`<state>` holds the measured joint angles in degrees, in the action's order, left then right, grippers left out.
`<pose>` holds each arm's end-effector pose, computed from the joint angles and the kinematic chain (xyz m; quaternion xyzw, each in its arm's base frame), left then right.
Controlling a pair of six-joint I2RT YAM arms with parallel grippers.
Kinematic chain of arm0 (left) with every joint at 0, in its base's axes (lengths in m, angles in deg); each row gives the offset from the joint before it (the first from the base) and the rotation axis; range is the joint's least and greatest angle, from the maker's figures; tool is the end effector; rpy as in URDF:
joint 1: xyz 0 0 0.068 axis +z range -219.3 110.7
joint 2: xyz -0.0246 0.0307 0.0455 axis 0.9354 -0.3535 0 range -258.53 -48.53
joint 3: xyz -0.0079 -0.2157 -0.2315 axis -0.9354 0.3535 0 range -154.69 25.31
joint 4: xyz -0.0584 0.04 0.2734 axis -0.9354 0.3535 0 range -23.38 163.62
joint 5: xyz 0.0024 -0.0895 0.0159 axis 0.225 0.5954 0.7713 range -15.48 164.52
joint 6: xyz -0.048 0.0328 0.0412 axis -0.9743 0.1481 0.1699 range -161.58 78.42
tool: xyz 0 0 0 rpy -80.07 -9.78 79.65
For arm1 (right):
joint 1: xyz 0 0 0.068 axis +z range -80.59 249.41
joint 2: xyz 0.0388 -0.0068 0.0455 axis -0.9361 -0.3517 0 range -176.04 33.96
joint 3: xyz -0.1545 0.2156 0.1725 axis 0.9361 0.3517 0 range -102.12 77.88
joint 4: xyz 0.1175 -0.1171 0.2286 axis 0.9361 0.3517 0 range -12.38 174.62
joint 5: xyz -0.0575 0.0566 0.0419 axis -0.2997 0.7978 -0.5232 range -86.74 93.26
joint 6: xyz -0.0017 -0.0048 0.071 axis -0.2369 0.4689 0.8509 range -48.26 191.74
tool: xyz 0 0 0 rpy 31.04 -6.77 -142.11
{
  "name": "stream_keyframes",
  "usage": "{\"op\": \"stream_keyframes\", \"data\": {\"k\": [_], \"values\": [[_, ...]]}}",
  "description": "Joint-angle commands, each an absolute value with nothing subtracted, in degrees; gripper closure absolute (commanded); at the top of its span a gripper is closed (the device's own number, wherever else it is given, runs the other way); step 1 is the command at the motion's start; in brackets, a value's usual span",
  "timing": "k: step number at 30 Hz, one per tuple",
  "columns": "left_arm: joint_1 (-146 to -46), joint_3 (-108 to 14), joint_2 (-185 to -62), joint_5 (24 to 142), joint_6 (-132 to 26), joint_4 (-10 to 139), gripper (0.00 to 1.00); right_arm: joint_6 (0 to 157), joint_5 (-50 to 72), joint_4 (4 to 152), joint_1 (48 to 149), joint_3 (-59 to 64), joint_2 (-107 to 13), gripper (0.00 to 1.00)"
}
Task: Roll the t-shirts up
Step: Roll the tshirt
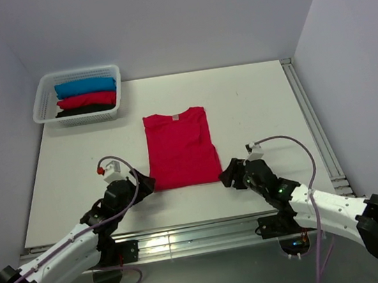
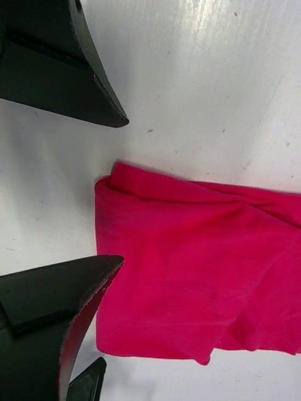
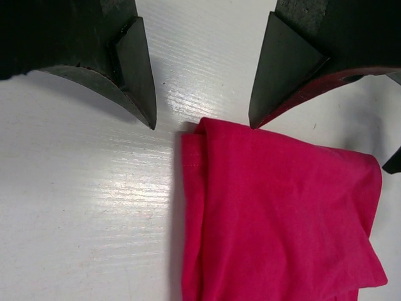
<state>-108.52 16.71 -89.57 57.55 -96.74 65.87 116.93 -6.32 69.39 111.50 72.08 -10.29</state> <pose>0.1312 -0.0851 0.1552 -0.1909 0.8454 -0.2660 0.4220 0.1247 0.0996 0.1434 0.0650 0.8625 0.2903 0.4093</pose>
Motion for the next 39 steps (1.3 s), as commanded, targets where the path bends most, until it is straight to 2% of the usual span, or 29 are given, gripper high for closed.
{"op": "stream_keyframes", "data": {"k": [1,16,18,25,29,34,35,38,39], "values": [[-109.0,16.7,-88.7,55.8,-97.0,61.6,0.12,115.3,-8.3,66.7,112.5,68.7,-13.6,0.33],[-111.5,16.1,-95.7,53.8,-99.1,59.4,0.19,112.8,-10.8,65.2,115.5,63.1,-28.0,0.44],[-111.8,15.8,-96.4,53.6,-99.2,59.1,0.20,112.8,-10.5,65.1,115.4,62.4,-30.2,0.49],[-112.5,16.3,-102.3,53.0,-98.2,54.5,0.26,113.0,-10.9,64.6,115.8,61.4,-31.8,0.53],[-112.7,15.3,-105.1,52.0,-97.7,53.1,0.29,112.9,-11.2,65.2,115.9,61.4,-31.0,0.59],[-113.0,15.6,-105.8,53.6,-97.0,51.2,0.39,112.9,-11.1,65.7,116.1,61.6,-30.4,0.65],[-113.2,15.6,-105.8,54.0,-97.0,50.9,0.40,112.8,-11.1,65.8,116.1,61.3,-30.4,0.69],[-113.6,15.6,-106.1,54.9,-96.1,50.2,0.44,112.3,-10.8,66.8,116.3,60.0,-31.1,0.70],[-113.9,15.6,-106.2,55.2,-95.9,50.0,0.49,112.1,-10.4,67.1,116.5,59.9,-31.3,0.70]]}}
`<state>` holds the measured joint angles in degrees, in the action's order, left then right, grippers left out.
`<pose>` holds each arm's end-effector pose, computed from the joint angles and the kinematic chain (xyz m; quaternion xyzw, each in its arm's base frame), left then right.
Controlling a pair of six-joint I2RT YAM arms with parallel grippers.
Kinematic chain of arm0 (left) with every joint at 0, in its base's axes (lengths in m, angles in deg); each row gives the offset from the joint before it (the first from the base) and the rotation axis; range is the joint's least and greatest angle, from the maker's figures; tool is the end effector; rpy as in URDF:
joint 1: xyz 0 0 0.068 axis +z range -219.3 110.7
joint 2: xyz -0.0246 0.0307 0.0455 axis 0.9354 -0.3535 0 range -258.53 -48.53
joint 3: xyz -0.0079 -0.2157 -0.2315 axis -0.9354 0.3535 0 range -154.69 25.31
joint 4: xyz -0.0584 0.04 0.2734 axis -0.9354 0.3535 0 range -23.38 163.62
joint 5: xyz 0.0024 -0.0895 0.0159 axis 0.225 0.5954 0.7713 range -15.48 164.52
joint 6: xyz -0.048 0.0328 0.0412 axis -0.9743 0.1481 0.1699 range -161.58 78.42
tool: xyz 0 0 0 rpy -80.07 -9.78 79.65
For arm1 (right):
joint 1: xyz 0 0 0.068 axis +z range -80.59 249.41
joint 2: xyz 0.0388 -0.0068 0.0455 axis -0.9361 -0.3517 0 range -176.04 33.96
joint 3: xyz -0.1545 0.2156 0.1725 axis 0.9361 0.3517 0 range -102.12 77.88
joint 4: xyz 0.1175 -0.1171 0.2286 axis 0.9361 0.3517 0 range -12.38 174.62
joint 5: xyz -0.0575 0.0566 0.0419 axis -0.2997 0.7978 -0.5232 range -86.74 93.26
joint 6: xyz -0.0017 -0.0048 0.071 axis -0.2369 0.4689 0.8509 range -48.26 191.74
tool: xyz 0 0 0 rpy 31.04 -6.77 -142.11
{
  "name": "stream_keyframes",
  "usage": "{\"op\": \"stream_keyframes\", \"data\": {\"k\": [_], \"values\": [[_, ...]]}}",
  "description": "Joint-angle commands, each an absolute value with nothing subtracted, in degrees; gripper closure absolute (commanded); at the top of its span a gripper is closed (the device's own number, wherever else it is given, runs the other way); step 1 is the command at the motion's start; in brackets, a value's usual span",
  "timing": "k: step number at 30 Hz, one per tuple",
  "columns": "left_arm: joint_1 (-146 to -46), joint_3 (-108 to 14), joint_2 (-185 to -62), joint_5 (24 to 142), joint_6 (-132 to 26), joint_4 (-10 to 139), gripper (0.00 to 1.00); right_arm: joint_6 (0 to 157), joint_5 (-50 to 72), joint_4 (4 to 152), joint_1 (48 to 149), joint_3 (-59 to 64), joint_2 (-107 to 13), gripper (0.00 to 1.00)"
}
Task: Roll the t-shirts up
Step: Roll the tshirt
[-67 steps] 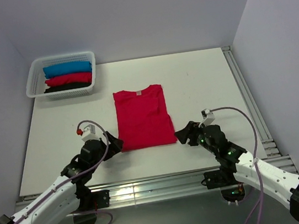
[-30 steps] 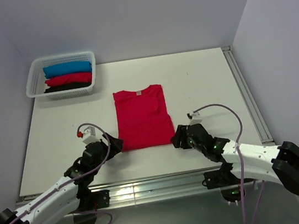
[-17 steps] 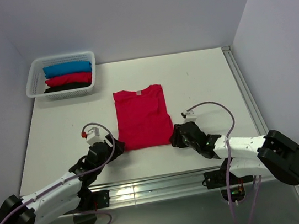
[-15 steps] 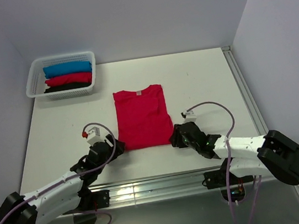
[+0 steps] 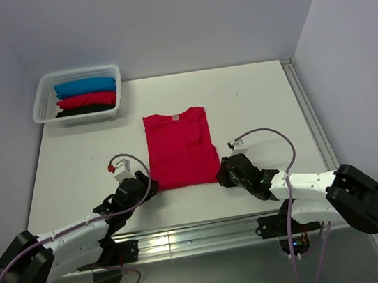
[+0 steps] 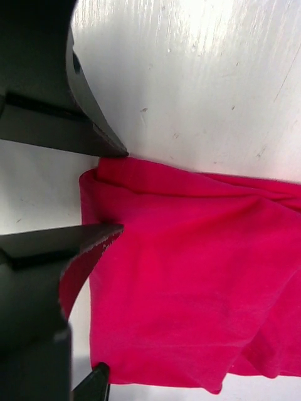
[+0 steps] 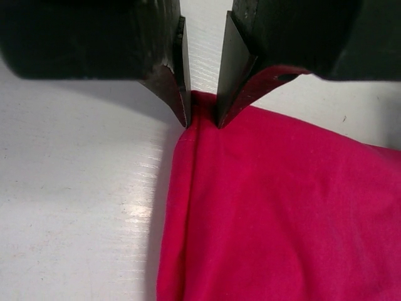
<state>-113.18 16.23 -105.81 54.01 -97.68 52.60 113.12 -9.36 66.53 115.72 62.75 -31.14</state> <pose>0.1457 -0.1118 0.1417 -0.1754 0.8557 -0.2517 0.4166 0.1542 0.1430 0.1452 0.0088 0.8979 0.2255 0.3780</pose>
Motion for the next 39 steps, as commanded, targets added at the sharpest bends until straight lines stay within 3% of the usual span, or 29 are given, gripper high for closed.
{"op": "stream_keyframes", "data": {"k": [1,4,10,14,24,39], "values": [[-113.9,15.6,-106.2,55.4,-95.5,49.9,0.50,112.1,-10.3,67.2,116.7,59.7,-31.3,0.71],[-114.3,15.3,-106.6,56.1,-94.8,50.1,0.57,112.3,-10.4,68.1,117.3,59.3,-30.9,0.73],[-114.5,13.8,-108.1,57.0,-94.8,51.9,0.81,112.8,-9.9,70.8,118.1,58.8,-29.1,0.92],[-114.6,11.5,-108.1,57.6,-95.3,56.6,0.90,113.0,-7.7,74.5,118.2,56.9,-28.9,1.00],[-114.1,2.1,-112.2,63.0,-95.5,68.6,0.96,113.0,-3.9,82.9,118.2,52.7,-29.8,1.00],[-105.2,1.0,-111.6,69.9,-91.7,70.7,1.00,115.2,-0.9,84.2,118.6,54.9,-27.7,1.00]]}}
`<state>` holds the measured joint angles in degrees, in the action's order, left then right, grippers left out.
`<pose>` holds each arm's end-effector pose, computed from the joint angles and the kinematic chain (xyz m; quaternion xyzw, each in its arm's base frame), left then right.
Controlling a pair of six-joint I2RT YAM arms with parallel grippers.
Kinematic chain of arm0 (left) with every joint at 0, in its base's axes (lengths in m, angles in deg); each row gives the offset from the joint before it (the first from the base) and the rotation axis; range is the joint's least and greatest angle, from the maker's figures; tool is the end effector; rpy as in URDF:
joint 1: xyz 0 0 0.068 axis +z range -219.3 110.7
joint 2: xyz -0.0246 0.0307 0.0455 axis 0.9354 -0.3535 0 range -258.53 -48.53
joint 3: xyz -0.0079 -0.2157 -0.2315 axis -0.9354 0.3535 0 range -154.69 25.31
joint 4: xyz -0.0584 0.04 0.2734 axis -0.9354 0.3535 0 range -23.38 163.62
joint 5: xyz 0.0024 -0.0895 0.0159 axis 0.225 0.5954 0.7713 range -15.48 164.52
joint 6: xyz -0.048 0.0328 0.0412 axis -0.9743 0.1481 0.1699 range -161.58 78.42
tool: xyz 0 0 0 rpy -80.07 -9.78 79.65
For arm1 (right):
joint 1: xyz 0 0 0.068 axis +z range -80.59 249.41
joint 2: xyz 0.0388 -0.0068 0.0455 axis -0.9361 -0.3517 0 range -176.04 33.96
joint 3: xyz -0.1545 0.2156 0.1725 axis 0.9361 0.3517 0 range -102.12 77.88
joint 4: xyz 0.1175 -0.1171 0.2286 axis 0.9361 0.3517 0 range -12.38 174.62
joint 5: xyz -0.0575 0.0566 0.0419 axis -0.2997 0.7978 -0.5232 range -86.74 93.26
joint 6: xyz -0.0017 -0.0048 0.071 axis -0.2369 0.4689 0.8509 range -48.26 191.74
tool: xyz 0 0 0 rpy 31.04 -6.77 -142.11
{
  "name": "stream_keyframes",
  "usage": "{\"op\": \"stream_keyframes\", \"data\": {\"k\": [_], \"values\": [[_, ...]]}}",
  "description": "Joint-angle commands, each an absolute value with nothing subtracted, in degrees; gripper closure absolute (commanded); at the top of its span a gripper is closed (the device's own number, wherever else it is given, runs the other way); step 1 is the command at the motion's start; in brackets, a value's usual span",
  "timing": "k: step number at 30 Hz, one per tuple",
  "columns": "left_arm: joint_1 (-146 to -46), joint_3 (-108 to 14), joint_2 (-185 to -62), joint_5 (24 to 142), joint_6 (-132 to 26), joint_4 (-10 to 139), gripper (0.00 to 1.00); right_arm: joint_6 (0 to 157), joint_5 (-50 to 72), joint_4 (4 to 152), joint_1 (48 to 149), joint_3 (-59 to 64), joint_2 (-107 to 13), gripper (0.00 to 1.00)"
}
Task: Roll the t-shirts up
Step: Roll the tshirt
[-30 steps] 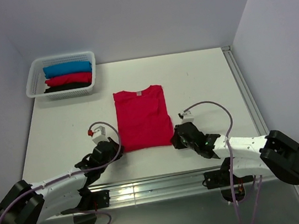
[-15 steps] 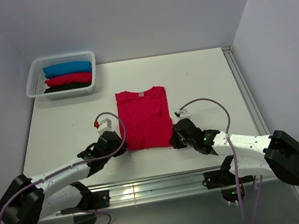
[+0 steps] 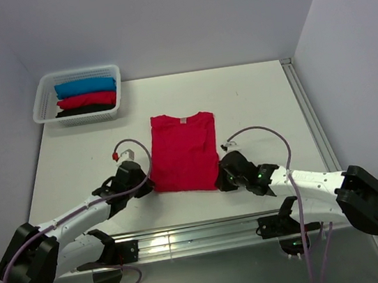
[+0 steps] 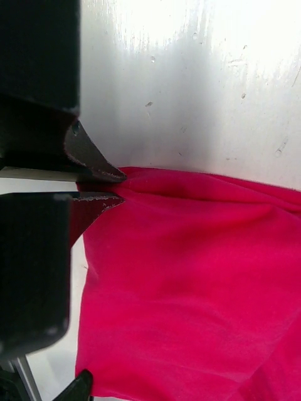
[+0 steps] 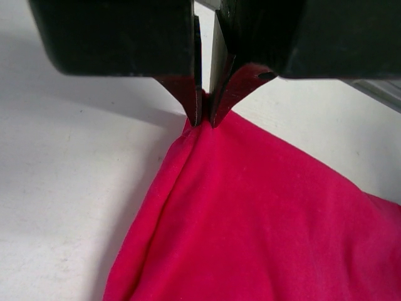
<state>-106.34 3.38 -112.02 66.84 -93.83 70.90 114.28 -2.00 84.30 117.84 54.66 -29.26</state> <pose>0.1754 -0.1227 0.1627 -0.1473 0.9131 -0.2195 0.3105 0.1466 0.1573 0.1671 -0.0308 0.9281 0.2330 0.2889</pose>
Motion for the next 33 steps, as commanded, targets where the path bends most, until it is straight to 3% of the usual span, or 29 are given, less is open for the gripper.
{"op": "stream_keyframes", "data": {"k": [1,11,33], "values": [[-105.1,0.5,-111.6,70.4,-91.5,70.8,1.00,115.3,-0.6,84.3,118.6,55.1,-27.6,1.00],[-100.3,-5.3,-112.1,77.2,-89.0,77.3,1.00,114.3,-1.4,96.6,117.9,47.0,-27.6,1.00],[-95.5,-19.6,-120.5,81.0,-85.8,83.1,1.00,105.7,10.4,100.9,103.6,36.0,-34.3,1.00]]}}
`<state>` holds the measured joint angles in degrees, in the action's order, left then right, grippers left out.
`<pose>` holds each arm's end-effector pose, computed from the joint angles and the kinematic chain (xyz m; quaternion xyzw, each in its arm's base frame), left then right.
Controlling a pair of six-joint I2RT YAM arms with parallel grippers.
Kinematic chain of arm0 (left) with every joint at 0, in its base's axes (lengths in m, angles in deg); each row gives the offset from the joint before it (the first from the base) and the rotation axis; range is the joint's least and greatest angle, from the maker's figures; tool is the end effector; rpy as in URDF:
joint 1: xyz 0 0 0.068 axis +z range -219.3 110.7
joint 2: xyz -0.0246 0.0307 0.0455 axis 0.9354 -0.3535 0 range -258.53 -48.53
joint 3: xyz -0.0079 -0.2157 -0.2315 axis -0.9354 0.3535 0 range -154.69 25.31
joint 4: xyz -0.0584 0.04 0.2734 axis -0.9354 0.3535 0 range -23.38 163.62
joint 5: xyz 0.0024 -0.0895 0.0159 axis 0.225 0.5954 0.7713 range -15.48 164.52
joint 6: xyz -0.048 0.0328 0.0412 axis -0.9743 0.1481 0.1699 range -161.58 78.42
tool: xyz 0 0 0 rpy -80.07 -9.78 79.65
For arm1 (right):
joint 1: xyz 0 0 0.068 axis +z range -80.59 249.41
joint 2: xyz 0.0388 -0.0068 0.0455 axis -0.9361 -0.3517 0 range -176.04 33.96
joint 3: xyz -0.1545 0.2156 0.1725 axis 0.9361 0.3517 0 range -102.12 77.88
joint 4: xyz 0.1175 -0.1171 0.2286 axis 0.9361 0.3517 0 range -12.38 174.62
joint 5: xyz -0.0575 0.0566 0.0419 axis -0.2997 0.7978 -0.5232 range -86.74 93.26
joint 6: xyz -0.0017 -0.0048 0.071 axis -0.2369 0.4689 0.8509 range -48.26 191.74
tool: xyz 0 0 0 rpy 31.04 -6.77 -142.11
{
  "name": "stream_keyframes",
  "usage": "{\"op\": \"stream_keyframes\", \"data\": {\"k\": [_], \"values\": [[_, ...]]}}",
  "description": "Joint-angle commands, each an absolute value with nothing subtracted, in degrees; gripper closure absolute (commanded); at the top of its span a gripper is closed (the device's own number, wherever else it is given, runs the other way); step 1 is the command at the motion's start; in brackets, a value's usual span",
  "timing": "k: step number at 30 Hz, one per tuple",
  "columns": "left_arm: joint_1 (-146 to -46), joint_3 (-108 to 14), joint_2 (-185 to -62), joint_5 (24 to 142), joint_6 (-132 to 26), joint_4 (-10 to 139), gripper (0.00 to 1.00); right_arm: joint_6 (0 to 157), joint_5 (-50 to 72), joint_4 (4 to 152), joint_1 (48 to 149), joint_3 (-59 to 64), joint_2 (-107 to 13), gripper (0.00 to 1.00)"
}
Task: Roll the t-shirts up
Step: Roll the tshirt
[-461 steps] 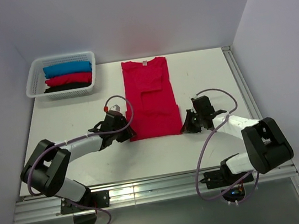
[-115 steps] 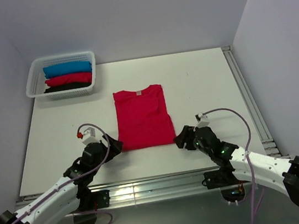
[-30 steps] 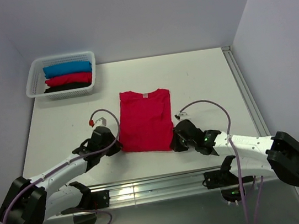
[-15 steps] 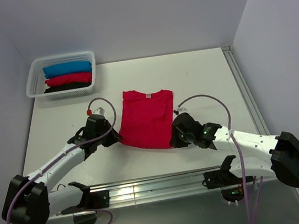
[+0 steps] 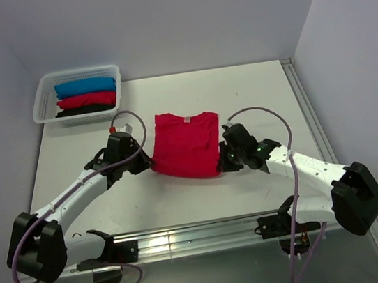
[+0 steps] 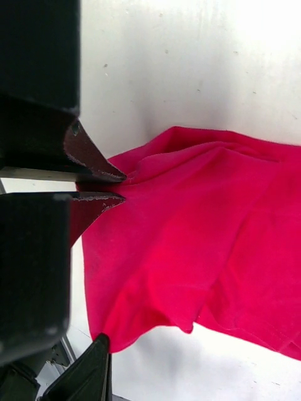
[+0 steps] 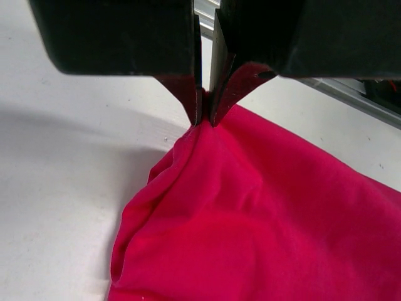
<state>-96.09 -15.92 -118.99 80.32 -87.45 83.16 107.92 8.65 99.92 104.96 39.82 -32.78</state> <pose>0.2397 -0.1278 0.2316 -0.1345 0.9156 -0.2606 0.2752 0.1958 0.1468 0.2188 -0.0105 0.9416 0.2313 0.2444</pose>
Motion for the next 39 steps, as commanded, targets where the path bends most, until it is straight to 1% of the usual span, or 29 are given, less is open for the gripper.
{"op": "stream_keyframes", "data": {"k": [1,16,19,21,25,26,27,28,29,30,31,33,34,36,37,39], "values": [[-95.1,-20.0,-121.6,81.3,-85.4,83.1,1.00,105.1,10.8,101.1,102.6,35.4,-35.7,1.00],[-89.7,-30.5,-134.8,88.0,-83.6,81.7,1.00,101.2,14.0,103.5,95.4,23.7,-45.7,1.00],[-89.3,-29.9,-135.1,88.8,-83.9,80.6,1.00,100.7,14.9,103.2,95.1,23.4,-46.5,1.00],[-89.3,-27.2,-134.1,89.3,-84.3,78.7,1.00,100.7,15.8,102.4,95.0,25.0,-46.3,1.00],[-89.3,-20.5,-129.5,89.4,-86.0,74.7,1.00,101.9,16.5,97.7,95.2,31.1,-42.7,1.00],[-89.3,-17.5,-128.7,89.7,-86.2,73.8,1.00,102.6,16.6,96.5,95.4,34.3,-41.6,0.98],[-89.5,-16.0,-127.9,89.8,-86.6,72.1,1.00,103.0,15.9,95.3,95.7,36.1,-40.4,0.92],[-89.6,-14.5,-126.2,89.7,-87.4,71.2,1.00,103.5,15.5,92.6,96.5,37.9,-37.7,0.83],[-89.8,-11.5,-125.4,89.6,-87.8,69.9,1.00,103.8,15.0,90.9,97.2,41.3,-36.1,0.69],[-90.4,-9.8,-124.5,89.4,-88.3,68.7,1.00,105.1,14.3,89.4,98.1,43.0,-34.6,0.65],[-90.7,-8.2,-122.8,88.5,-89.6,66.8,0.99,106.3,11.4,87.0,100.5,44.5,-31.9,0.56],[-92.1,-3.6,-121.2,87.6,-90.8,63.3,1.00,109.9,8.3,84.8,103.1,48.4,-28.7,0.48],[-92.5,-2.2,-119.8,86.6,-92.0,61.0,1.00,111.3,4.2,82.0,104.6,49.8,-27.8,0.43],[-93.9,1.2,-118.8,85.3,-93.0,58.7,1.00,115.2,-0.9,78.7,109.2,54.6,-26.0,0.42],[-94.5,2.9,-118.0,83.4,-93.6,57.4,1.00,116.5,-6.0,75.6,112.5,57.6,-24.7,0.41],[-96.3,4.2,-117.4,81.4,-94.0,56.3,1.00,119.1,-10.4,72.5,115.1,60.2,-23.7,0.41]]}}
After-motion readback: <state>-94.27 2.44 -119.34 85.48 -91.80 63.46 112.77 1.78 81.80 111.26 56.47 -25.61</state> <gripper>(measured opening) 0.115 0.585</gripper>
